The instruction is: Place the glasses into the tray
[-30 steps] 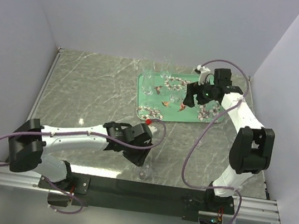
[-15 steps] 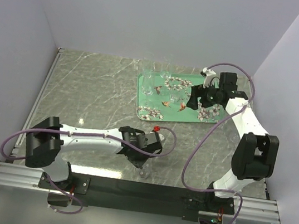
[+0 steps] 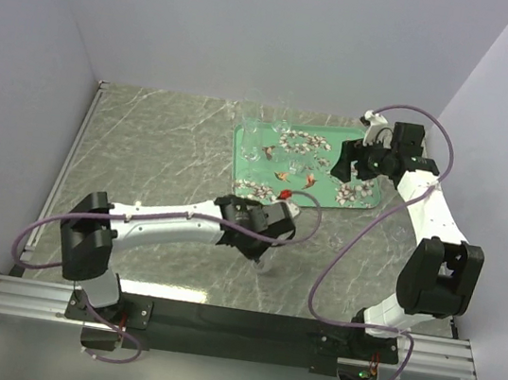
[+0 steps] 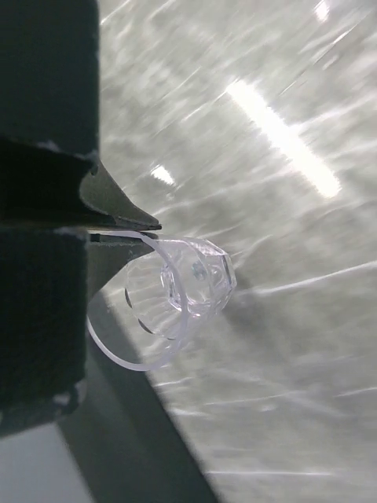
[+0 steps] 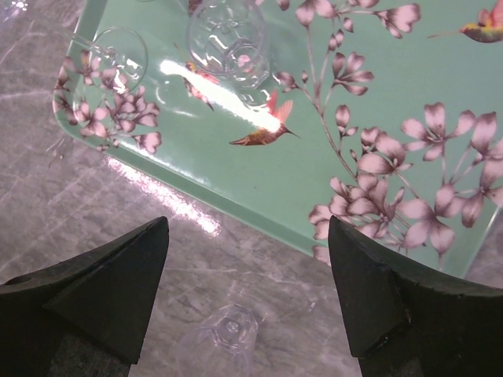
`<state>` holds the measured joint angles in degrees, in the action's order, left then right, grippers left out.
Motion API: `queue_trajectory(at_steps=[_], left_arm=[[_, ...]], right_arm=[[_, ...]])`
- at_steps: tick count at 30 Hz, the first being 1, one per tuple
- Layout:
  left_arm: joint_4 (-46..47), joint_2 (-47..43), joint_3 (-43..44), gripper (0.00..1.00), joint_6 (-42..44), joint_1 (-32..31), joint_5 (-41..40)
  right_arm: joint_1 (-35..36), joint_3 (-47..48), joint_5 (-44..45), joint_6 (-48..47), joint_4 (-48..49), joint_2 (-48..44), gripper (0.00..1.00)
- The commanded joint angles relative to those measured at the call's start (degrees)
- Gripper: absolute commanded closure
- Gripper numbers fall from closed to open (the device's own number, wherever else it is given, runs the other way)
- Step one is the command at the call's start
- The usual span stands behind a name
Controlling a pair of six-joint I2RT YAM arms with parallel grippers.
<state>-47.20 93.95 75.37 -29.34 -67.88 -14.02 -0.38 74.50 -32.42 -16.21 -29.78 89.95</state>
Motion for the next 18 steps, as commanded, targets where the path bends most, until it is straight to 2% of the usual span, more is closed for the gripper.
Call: queue_trajectory(at_steps=[1, 5, 11, 18], left_arm=[[1.0, 2.5, 5.8, 1.0, 5.1, 4.3, -2.4], [0.8, 9.1, 13.9, 1.0, 8.3, 8.8, -2.8], [-2.6, 19.6, 31.7, 1.0, 11.3, 12.6, -5.3], [-1.8, 26.0, 39.8, 1.0, 11.7, 16.1, -6.5]], right_arm=[[-1.5, 0.4, -0.8, -0.7, 1.1, -1.8, 0.12], [-2.2, -0.7, -0.7, -0.2, 1.8, -2.1, 0.12], [-3.2, -1.0, -0.7, -0.1, 2.1, -2.0, 0.12], [-4.1, -1.7, -0.9, 0.3, 2.4, -2.2, 0.12]])
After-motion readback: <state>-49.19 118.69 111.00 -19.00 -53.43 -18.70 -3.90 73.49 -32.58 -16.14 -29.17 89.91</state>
